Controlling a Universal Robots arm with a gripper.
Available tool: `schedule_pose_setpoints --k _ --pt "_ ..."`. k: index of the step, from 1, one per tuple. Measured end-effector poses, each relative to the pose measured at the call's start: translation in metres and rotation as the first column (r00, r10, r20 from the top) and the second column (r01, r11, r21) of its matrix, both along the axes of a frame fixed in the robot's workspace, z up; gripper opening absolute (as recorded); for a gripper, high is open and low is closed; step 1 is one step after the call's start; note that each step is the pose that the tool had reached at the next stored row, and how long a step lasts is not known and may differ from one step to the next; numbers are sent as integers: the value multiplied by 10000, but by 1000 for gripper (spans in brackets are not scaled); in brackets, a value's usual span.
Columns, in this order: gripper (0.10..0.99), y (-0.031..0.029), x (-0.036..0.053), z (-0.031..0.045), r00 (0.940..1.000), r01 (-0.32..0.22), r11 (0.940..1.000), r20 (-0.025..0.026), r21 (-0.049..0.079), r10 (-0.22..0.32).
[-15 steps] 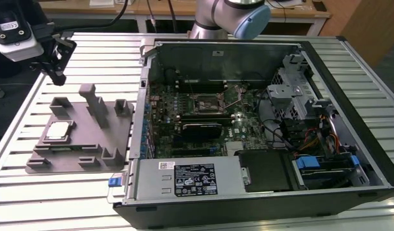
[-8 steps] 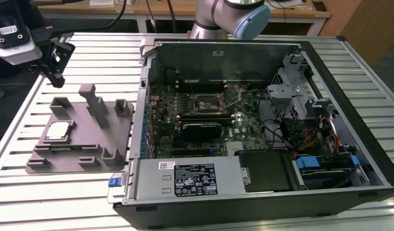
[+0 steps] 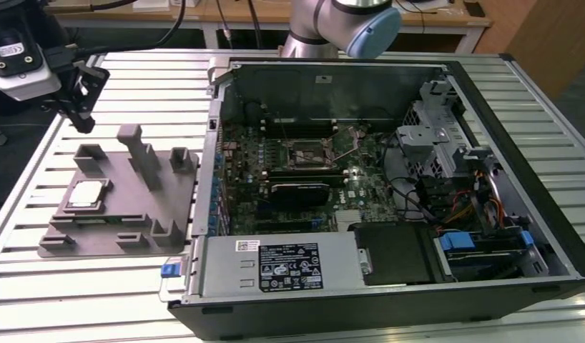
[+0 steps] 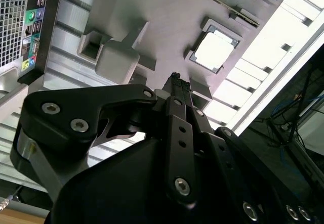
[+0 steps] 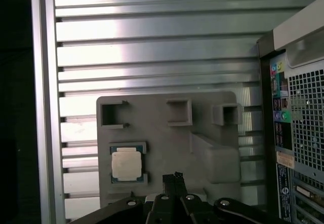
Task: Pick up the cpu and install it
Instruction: 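Reach for the cpu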
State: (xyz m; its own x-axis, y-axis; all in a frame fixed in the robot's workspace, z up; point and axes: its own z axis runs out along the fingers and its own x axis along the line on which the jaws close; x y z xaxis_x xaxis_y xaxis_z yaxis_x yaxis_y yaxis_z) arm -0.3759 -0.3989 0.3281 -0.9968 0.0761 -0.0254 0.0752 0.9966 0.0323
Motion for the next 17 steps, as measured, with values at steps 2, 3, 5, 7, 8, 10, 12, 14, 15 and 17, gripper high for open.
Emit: schedule_pose_setpoints --k 2,3,5,7,8,10,12,14,15,17 --pt "106 0 -10 -13 10000 0 10000 0 -3 0" --pt "106 0 -14 -20 10000 0 10000 0 -5 0" --pt "106 0 -25 -35 10000 0 10000 0 -8 0" --pt "106 0 -33 -52 10000 0 10000 0 -10 0" --pt "106 0 -37 -60 10000 -1 10000 0 -12 1" --pt "106 0 -45 -78 10000 0 10000 0 -14 0" --pt "106 0 -53 -96 10000 0 10000 -1 -16 0" --pt "106 0 -61 -115 10000 0 10000 1 -17 0" --pt "106 0 -64 -124 10000 0 10000 0 -18 0" --pt "106 0 -71 -141 10000 0 10000 -1 -19 0"
